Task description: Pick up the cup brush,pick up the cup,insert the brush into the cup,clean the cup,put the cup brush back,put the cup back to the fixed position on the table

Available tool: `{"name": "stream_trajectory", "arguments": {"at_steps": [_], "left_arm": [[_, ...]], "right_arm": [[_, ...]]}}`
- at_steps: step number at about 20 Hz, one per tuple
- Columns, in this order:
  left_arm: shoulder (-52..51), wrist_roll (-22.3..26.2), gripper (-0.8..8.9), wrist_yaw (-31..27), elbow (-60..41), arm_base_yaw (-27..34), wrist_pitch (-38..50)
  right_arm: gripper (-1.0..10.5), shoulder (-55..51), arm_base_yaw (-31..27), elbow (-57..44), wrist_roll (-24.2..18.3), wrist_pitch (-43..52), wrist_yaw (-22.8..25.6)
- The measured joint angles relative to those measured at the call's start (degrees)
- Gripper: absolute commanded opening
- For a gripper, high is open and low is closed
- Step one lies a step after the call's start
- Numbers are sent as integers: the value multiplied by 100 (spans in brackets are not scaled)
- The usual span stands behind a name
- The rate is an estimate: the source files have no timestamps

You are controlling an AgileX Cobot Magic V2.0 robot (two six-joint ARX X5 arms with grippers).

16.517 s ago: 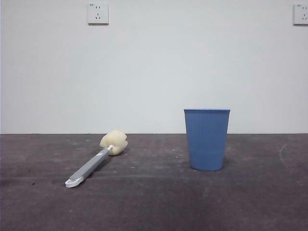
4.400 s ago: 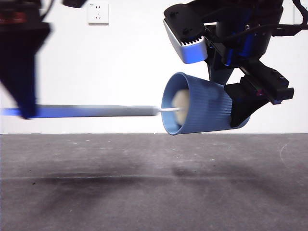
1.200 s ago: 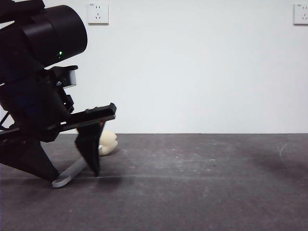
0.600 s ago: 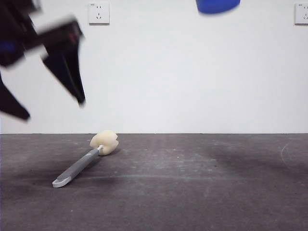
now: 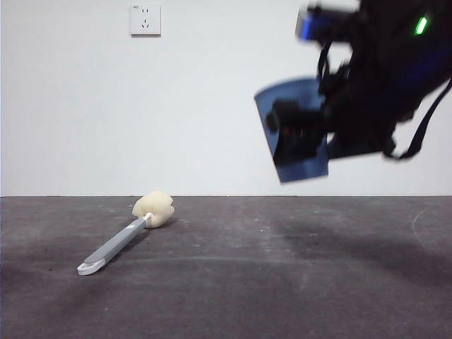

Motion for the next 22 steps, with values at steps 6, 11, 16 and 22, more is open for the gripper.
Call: {"name": "stream_trajectory", "arguments": {"at_steps": [6,11,16,22], "left_arm": [[-35,-33,475,142,0,-2,-118],[-37,-33,475,140,0,-2,-116],[-37,-33,475,105,0,-2,-116],[-37,-33,475,103,0,-2,-118]], "right_arm": [[-17,1410,-479,-17,118,1217,-433],[-17,2002,-824,-17,153,1792,-903],[-16,2133,-988,-11,192,1864,-1217],[358,2041,-979,98,199,1384,-1215]]}}
